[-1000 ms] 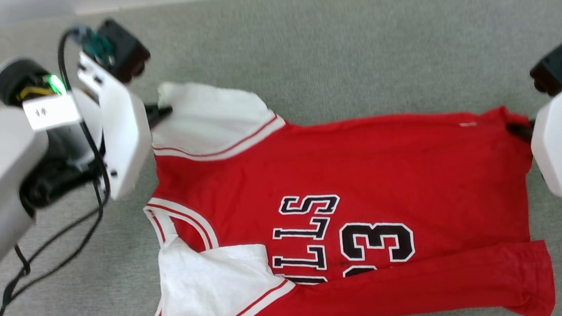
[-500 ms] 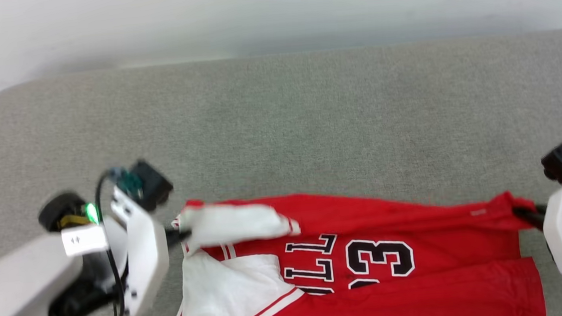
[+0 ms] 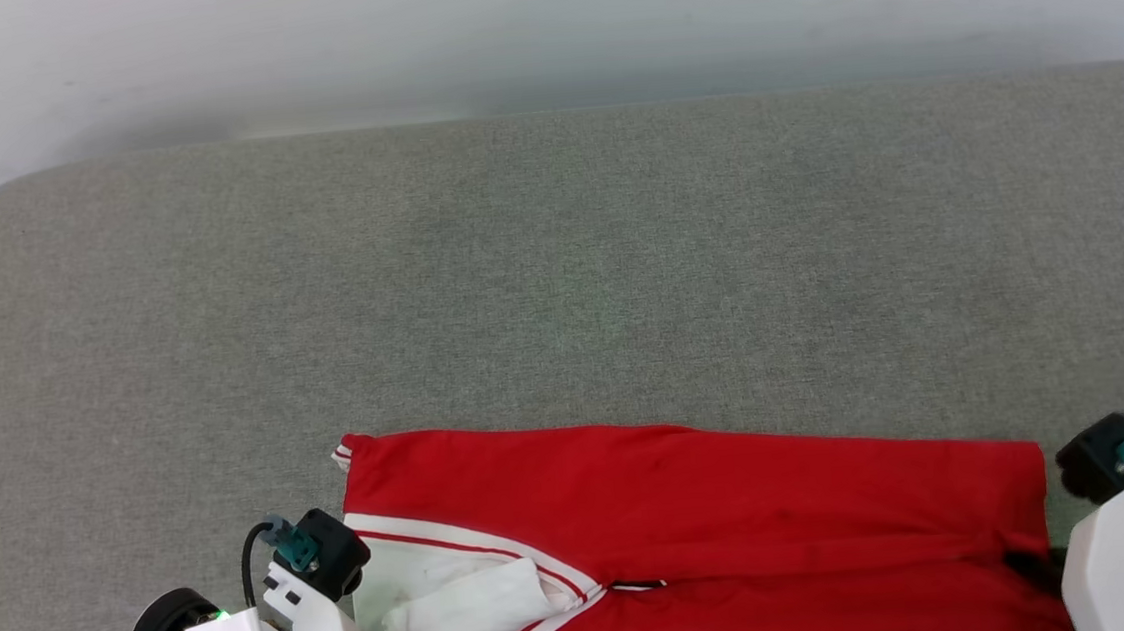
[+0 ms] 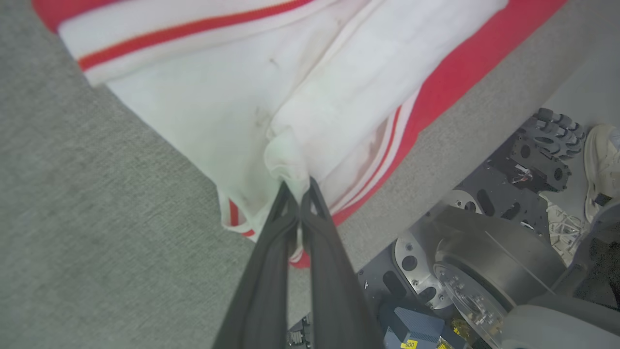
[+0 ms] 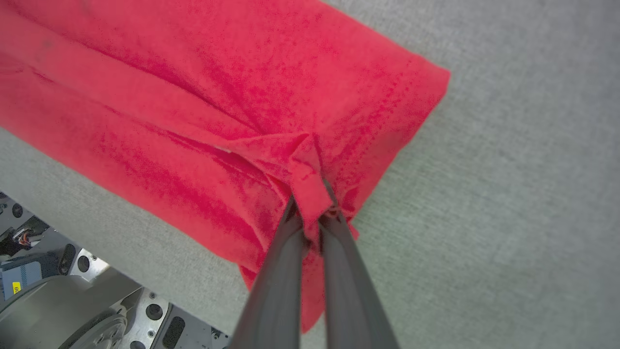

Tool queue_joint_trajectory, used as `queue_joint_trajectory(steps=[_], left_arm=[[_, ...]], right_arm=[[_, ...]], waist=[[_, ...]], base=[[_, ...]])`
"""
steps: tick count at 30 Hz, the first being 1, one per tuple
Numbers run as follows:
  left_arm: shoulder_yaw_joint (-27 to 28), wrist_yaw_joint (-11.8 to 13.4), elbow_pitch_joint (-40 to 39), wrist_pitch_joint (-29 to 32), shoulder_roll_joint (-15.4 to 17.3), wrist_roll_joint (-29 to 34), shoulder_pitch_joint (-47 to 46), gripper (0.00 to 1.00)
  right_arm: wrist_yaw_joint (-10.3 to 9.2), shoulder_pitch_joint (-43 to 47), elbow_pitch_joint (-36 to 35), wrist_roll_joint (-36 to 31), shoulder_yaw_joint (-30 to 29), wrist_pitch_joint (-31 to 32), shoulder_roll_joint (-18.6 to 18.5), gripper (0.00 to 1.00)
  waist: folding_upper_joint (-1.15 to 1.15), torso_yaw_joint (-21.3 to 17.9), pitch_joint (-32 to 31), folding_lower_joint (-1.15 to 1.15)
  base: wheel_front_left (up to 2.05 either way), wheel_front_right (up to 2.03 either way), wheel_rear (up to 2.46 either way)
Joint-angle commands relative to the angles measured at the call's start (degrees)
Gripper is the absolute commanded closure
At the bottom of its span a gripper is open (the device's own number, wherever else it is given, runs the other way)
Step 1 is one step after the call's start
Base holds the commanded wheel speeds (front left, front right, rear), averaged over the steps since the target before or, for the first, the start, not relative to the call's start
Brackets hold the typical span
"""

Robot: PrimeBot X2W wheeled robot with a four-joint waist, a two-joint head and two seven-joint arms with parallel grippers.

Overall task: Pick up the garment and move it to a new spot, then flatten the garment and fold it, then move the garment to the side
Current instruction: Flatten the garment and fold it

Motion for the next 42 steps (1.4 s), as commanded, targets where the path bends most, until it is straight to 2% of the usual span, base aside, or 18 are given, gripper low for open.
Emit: queue_joint_trajectory(steps=[1, 2, 3, 4, 5, 8, 15, 20, 24, 26, 27, 33, 34, 42], left_arm=[[0.3, 0.5, 0.8, -1.1, -0.5, -0.1, 0.9, 1.0], [0.5, 0.8, 1.5, -2.0, -1.0, 0.4, 1.1, 0.64], [0.5, 1.1, 2.0, -2.9, -1.4, 1.0, 1.1, 0.0], [0.8, 1.3, 2.4, -3.8, -1.7, 1.0, 1.2, 0.0], [1.4, 1.6, 2.6, -5.0, -1.8, 1.0, 1.3, 0.0], [3.1, 2.9, 2.6, -9.3, -1.4, 1.9, 1.6, 0.0], [7.6, 11.5, 1.9, -23.2, -1.1, 5.4, 4.2, 0.0], [12.3, 17.8, 1.8, -32.7, -2.4, 5.5, 6.9, 0.0], [16.0, 22.8, 3.2, -35.4, -4.9, 8.7, 9.1, 0.0], [20.3, 24.6, 3.2, -35.6, -6.8, 11.0, 10.4, 0.0], [25.0, 25.6, 2.7, -35.6, -9.0, 14.4, 13.1, 0.0], [38.4, 25.5, 0.3, -35.6, -15.3, 24.1, 20.8, 0.0], [43.9, 24.4, -0.5, -35.6, -18.5, 28.4, 24.0, 0.0], [54.6, 19.7, -0.9, -35.6, -27.4, 38.3, 30.0, 0.0]], right_arm=[[-0.02, 1.1, 0.5, -0.3, 0.7, 0.4, 1.0, 1.0], [-0.02, 1.1, 0.8, -0.3, 0.8, 0.4, 1.5, 1.0], [-0.02, 1.1, 1.2, -0.4, 0.7, 0.2, 1.9, 0.97], [-0.02, 1.0, 1.5, -0.5, 0.6, 0.1, 2.3, 0.24], [-0.02, 0.7, 1.5, -0.9, 0.4, -0.2, 2.5, 0.0], [-0.02, -0.1, 0.2, -1.2, 0.2, -0.7, 1.7, 0.0], [-0.02, -0.5, -5.6, -0.4, -3.7, -2.6, -1.3, 0.0], [-0.02, 0.5, -7.3, 1.3, -10.4, -3.6, -0.5, 0.0], [-0.02, 2.0, -5.0, 3.2, -15.1, -2.3, 1.8, 0.0], [-0.02, 3.1, -3.3, 4.9, -17.0, -0.8, 2.8, 0.0], [-0.02, 4.3, -1.4, 6.5, -18.4, 1.1, 3.8, 0.0], [-0.02, 6.8, 3.4, 10.8, -20.3, 5.5, 6.9, 0.0], [-0.02, 7.4, 5.0, 12.2, -19.8, 7.0, 8.4, 0.0], [-0.01, 7.5, 6.6, 16.1, -15.3, 9.9, 13.4, 0.0]], waist=[[0.0, -0.2, 0.2, 0.01], [0.0, -0.3, 0.2, 0.01], [0.0, -0.3, 0.2, 0.01], [0.0, -0.3, 0.1, 0.01], [0.0, -0.4, 0.0, 0.01], [0.0, -0.9, -1.0, 0.01], [0.0, -1.5, -2.5, 0.01], [0.0, -1.3, -2.4, 0.01], [0.0, -0.9, -1.9, 0.01], [0.0, -0.5, -1.7, 0.01], [0.0, -0.1, -1.4, 0.01], [0.0, 1.0, -0.2, 0.01], [0.0, 1.5, 0.4, 0.01], [0.0, 2.5, 1.4, 0.01]], base=[[0.0, 0.0, 0.0], [0.0, 0.0, 0.0], [0.0, 0.0, 0.0], [0.0, 0.0, 0.0], [0.0, 0.0, 0.0], [0.0, 0.0, 0.0], [0.0, 0.0, 0.0], [0.0, 0.0, 0.0], [0.0, 0.0, 0.0], [0.0, 0.0, 0.0], [0.0, 0.0, 0.0], [0.0, 0.0, 0.0], [0.0, 0.0, 0.0], [0.0, 0.0, 0.0]])
